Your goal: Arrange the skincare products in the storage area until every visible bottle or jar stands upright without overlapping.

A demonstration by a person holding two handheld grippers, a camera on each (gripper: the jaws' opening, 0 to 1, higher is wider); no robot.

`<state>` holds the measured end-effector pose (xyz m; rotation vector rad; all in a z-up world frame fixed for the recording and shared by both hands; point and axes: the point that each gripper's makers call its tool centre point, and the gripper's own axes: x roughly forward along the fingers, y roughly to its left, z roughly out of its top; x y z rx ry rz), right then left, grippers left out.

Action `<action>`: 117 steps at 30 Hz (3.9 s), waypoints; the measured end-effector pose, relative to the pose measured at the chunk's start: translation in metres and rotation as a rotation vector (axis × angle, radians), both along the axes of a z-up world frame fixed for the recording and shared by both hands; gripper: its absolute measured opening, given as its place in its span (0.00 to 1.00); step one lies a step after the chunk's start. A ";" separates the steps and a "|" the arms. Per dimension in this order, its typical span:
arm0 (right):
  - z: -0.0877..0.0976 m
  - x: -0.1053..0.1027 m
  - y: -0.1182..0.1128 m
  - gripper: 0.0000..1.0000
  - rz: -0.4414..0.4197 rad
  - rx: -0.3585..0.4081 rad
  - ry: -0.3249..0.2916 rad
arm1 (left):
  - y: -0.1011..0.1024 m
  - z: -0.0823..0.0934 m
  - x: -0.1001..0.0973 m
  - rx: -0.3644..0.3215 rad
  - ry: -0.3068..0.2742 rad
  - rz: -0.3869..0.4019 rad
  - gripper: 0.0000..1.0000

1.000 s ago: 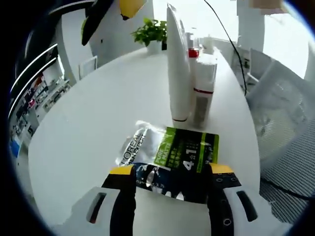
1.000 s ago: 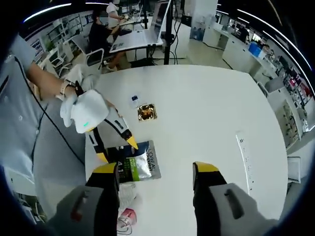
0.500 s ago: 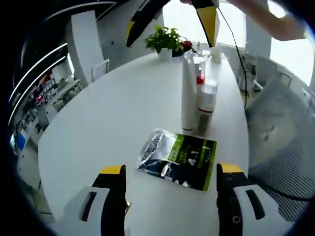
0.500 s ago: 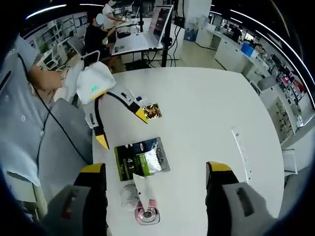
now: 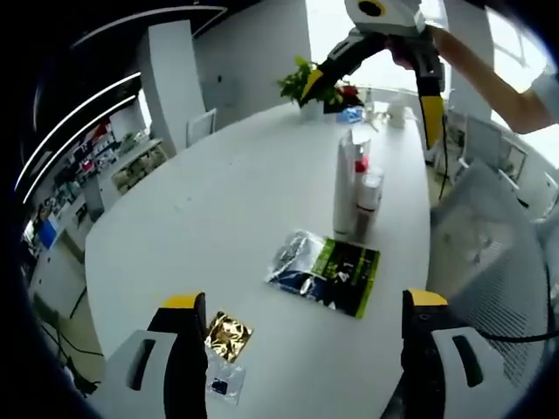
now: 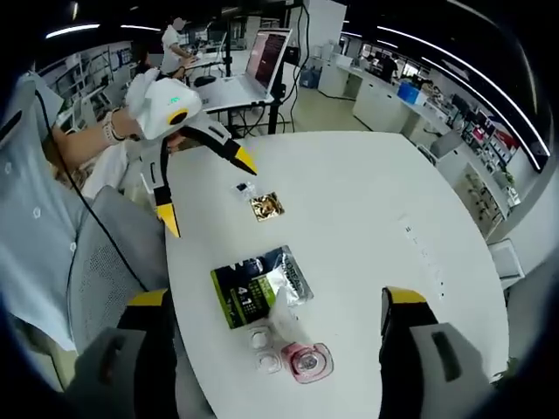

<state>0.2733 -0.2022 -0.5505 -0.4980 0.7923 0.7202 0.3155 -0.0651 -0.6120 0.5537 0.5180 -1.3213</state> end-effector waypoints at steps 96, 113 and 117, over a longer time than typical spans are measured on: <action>-0.067 -0.050 0.072 0.22 -0.259 0.285 -0.004 | 0.029 -0.121 0.113 0.273 0.067 -0.160 0.58; -0.076 -0.048 0.084 0.20 -0.238 0.311 0.044 | 0.022 -0.138 0.118 0.342 0.103 -0.247 0.51; -0.077 -0.046 0.086 0.19 -0.238 0.318 0.047 | 0.022 -0.140 0.118 0.352 0.094 -0.252 0.48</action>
